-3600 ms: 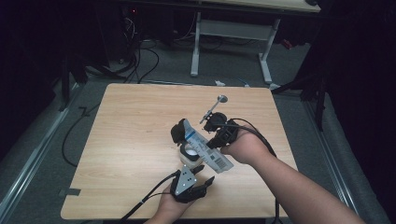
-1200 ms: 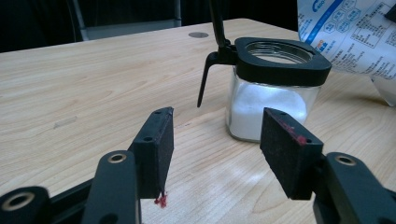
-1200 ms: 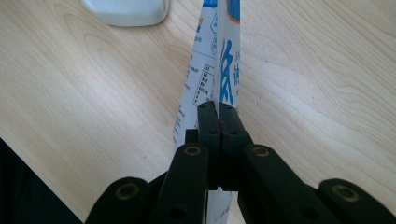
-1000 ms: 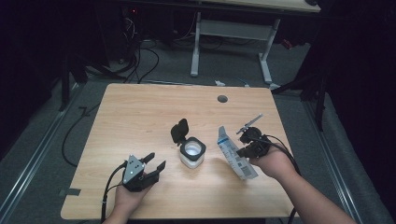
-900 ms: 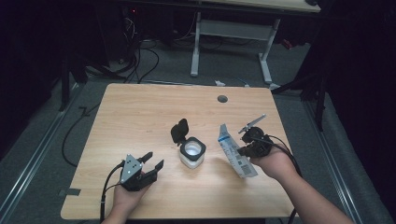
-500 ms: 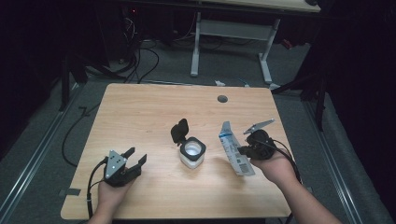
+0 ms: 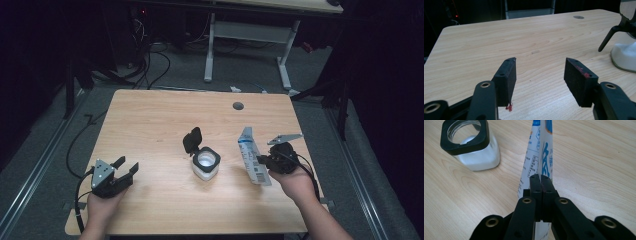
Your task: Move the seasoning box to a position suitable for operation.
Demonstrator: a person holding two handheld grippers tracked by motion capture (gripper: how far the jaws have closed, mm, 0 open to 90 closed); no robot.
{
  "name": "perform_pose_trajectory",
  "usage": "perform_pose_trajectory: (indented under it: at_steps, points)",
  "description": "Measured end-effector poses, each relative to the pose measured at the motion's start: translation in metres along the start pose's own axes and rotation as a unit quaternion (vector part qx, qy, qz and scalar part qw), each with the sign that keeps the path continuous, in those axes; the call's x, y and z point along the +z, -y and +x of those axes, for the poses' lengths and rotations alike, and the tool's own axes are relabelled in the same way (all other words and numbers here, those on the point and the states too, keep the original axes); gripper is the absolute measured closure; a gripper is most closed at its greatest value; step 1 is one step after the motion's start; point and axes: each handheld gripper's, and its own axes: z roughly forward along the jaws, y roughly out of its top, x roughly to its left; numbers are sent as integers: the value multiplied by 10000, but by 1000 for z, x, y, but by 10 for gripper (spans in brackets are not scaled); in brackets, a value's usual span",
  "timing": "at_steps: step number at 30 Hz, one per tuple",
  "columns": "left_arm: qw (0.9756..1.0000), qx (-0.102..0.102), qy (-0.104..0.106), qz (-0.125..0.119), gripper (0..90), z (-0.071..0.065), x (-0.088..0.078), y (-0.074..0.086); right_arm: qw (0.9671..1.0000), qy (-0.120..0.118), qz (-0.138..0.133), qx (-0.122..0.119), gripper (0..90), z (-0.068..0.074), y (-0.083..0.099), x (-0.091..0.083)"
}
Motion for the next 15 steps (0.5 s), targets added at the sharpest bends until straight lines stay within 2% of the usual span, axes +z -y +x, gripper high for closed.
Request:
perform_pose_trajectory:
  at_steps: [3, 9, 15]
  points:
    - [9999, -92, 41, -1, 431, 3, 0, 0, 9999, 19, -126, 17, 900, -1, 2, -1]
    - [9998, -3, 164, 86, 419, 4, 1, 1, 9995, 31, -287, 100, 900, -2, 7, -1]
    - [9998, 15, 213, 63, 412, 5, -1, 1, 9987, 43, -495, 136, 900, -2, 13, -1]
